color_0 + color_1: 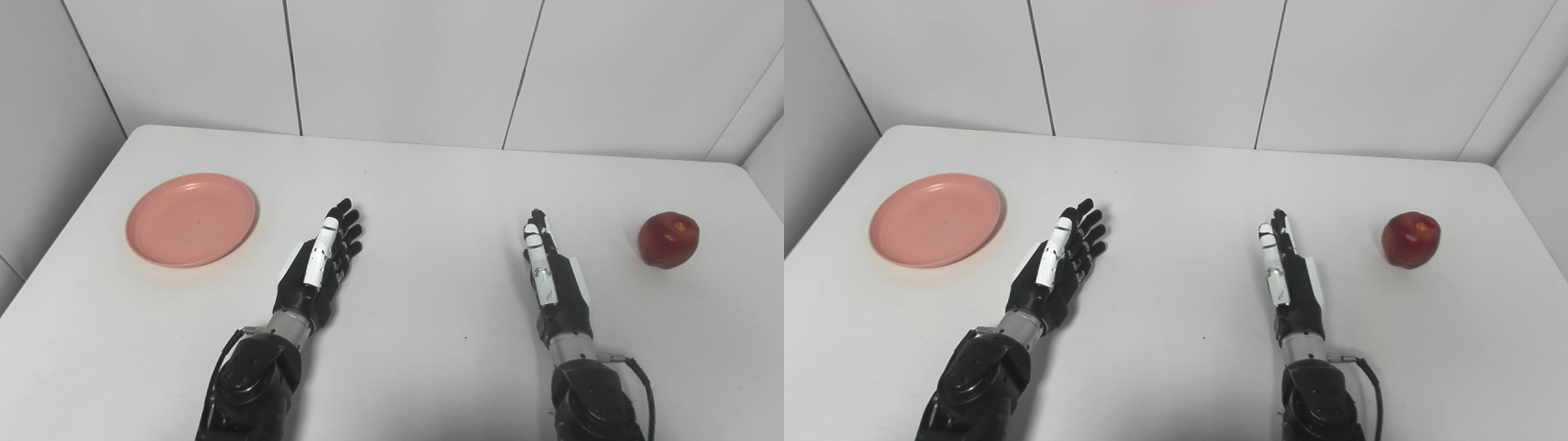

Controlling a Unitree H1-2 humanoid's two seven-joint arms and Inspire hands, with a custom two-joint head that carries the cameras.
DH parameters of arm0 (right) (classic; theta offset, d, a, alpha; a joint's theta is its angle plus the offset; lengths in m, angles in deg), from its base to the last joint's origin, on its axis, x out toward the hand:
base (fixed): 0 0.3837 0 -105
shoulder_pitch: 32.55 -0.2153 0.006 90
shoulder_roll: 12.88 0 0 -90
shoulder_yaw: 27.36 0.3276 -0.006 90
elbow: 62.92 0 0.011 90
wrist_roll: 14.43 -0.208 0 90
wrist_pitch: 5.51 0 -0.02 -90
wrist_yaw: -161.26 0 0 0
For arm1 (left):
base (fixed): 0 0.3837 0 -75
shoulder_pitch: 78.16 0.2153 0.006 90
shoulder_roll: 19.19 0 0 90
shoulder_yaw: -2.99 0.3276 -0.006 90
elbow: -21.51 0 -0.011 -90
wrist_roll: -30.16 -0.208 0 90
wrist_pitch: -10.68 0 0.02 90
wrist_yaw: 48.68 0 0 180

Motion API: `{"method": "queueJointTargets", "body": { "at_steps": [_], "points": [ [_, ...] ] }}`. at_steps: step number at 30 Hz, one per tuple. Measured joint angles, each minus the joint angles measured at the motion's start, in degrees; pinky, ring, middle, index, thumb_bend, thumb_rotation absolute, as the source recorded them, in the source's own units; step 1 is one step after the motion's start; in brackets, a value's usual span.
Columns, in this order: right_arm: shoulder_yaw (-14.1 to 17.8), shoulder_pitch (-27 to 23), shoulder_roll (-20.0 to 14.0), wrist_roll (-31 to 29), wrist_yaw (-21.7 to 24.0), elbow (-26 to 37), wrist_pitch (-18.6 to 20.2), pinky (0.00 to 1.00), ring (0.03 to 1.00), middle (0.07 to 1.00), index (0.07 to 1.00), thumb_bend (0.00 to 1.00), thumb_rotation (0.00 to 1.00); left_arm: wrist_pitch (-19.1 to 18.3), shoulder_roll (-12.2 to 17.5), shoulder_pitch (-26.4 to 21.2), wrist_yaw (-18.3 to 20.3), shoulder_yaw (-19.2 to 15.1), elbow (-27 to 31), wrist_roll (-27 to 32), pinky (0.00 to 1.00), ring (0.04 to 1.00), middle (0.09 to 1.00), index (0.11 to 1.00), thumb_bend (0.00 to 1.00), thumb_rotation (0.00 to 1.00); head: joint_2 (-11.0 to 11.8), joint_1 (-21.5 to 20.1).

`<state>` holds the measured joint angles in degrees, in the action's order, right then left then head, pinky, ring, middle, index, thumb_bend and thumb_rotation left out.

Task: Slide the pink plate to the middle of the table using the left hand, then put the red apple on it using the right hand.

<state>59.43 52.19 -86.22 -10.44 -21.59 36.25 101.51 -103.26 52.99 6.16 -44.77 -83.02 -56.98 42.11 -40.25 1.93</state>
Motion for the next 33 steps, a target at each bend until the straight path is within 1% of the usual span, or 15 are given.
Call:
{"method": "queueJointTargets", "body": {
  "at_steps": [8, 10, 11, 12, 13, 14, 15, 17, 19, 21, 22, 24, 26, 28, 33],
  "points": [
    [0.0, 0.0, 0.0, 0.0, 0.0, 0.0, 0.0, 1.00, 0.994, 1.000, 1.000, 0.17, 1.00, 0.0, 0.0, 0.0, 0.0, 0.1, 0.0, 0.0, 1.00, 0.996, 1.000, 0.989, 0.40, 1.00, 0.4, 0.6],
    [0.0, 0.0, -0.1, -0.1, 0.0, 0.0, 0.0, 1.00, 0.997, 1.000, 1.000, 0.16, 1.00, 0.0, 0.0, 0.0, 0.0, 0.2, 0.0, 0.0, 1.00, 0.998, 1.000, 0.991, 0.39, 1.00, 1.1, 2.6],
    [0.1, 0.0, -0.2, -0.3, 0.1, 0.0, -0.1, 1.00, 0.998, 1.000, 1.000, 0.16, 1.00, 0.0, 0.0, 0.0, 0.0, 0.3, -0.1, 0.0, 1.00, 0.998, 1.000, 0.991, 0.40, 1.00, 1.1, 2.6],
    [0.1, 0.1, -0.2, -0.5, 0.1, 0.0, -0.1, 1.00, 0.999, 1.000, 1.000, 0.16, 1.00, 0.0, 0.0, 0.0, 0.0, 0.5, -0.2, 0.0, 1.00, 0.998, 1.000, 0.990, 0.40, 1.00, 1.7, 3.9],
    [0.2, 0.1, -0.3, -0.8, 0.4, 0.0, -0.3, 1.00, 1.000, 1.000, 1.000, 0.16, 1.00, 0.0, 0.0, 0.0, 0.0, 0.6, -0.4, 0.0, 1.00, 0.998, 1.000, 0.989, 0.40, 1.00, 1.7, 3.9],
    [0.2, 0.2, -0.5, -0.9, 0.7, 0.0, -0.4, 1.00, 1.000, 1.000, 1.000, 0.16, 1.00, 0.1, 0.0, 0.0, 0.0, 0.7, -0.5, 0.0, 1.00, 0.997, 1.000, 0.988, 0.40, 1.00, 2.4, 5.3],
    [0.2, 0.3, -0.8, -0.9, 0.9, 0.0, -0.6, 1.00, 0.989, 0.997, 0.997, 0.15, 1.00, 0.1, -0.1, 0.1, 0.0, 0.8, -0.7, 0.0, 1.00, 0.995, 1.000, 0.985, 0.40, 1.00, 2.4, 5.3],
    [0.2, 0.6, -1.4, -0.9, 1.3, -0.2, -1.4, 1.00, 0.981, 0.993, 0.992, 0.13, 1.00, 0.3, -0.2, 0.1, 0.0, 1.1, -1.1, -0.2, 1.00, 0.991, 1.000, 0.983, 0.39, 1.00, 3.9, 8.4],
    [0.4, 0.9, -1.9, -1.2, 1.6, -0.6, -2.6, 1.00, 0.985, 0.996, 0.993, 0.11, 1.00, 0.8, -0.3, 0.2, 0.0, 1.3, -1.3, -0.7, 1.00, 0.990, 1.000, 0.982, 0.39, 1.00, 4.0, 8.4],
    [1.2, 1.1, -2.0, -2.6, 2.2, -0.9, -4.1, 1.00, 0.987, 0.996, 0.994, 0.11, 1.00, 1.7, -0.6, 0.3, 0.0, 1.5, -1.8, -1.1, 1.00, 0.988, 0.997, 0.979, 0.39, 1.00, 5.5, 11.5],
    [1.6, 1.2, -2.0, -3.3, 2.2, -1.2, -4.9, 1.00, 0.987, 0.996, 0.994, 0.11, 1.00, 2.2, -0.8, 0.3, 0.0, 1.5, -2.3, -1.2, 1.00, 0.986, 0.995, 0.977, 0.39, 1.00, 5.5, 11.5],
    [2.1, 1.2, -2.2, -4.2, 2.4, -2.1, -6.8, 1.00, 0.988, 0.995, 0.995, 0.11, 1.00, 2.7, -1.4, 0.3, 0.0, 1.5, -2.5, -1.3, 1.00, 0.984, 0.992, 0.974, 0.39, 1.00, 6.7, 13.6],
    [2.3, 1.2, -2.6, -5.0, 2.7, -2.8, -7.3, 1.00, 0.988, 0.993, 0.995, 0.11, 1.00, 3.2, -2.0, 0.4, 0.0, 1.7, -2.9, -1.4, 1.00, 0.984, 0.991, 0.974, 0.39, 1.00, 6.9, 14.2],
    [2.3, 1.2, -2.9, -5.4, 3.5, -3.3, -8.2, 1.00, 0.991, 0.994, 0.998, 0.11, 1.00, 3.8, -2.3, 0.4, 0.0, 1.8, -3.4, -1.5, 1.00, 0.982, 0.989, 0.972, 0.40, 1.00, 7.7, 16.3],
    [2.8, 1.3, -3.4, -6.8, 4.4, -4.3, -9.7, 1.00, 1.000, 1.000, 1.000, 0.12, 1.00, 5.3, -2.2, 0.4, 0.0, 2.3, -4.3, -2.2, 1.00, 0.976, 0.988, 0.973, 0.40, 1.00, 8.3, 17.4]
  ]
}}
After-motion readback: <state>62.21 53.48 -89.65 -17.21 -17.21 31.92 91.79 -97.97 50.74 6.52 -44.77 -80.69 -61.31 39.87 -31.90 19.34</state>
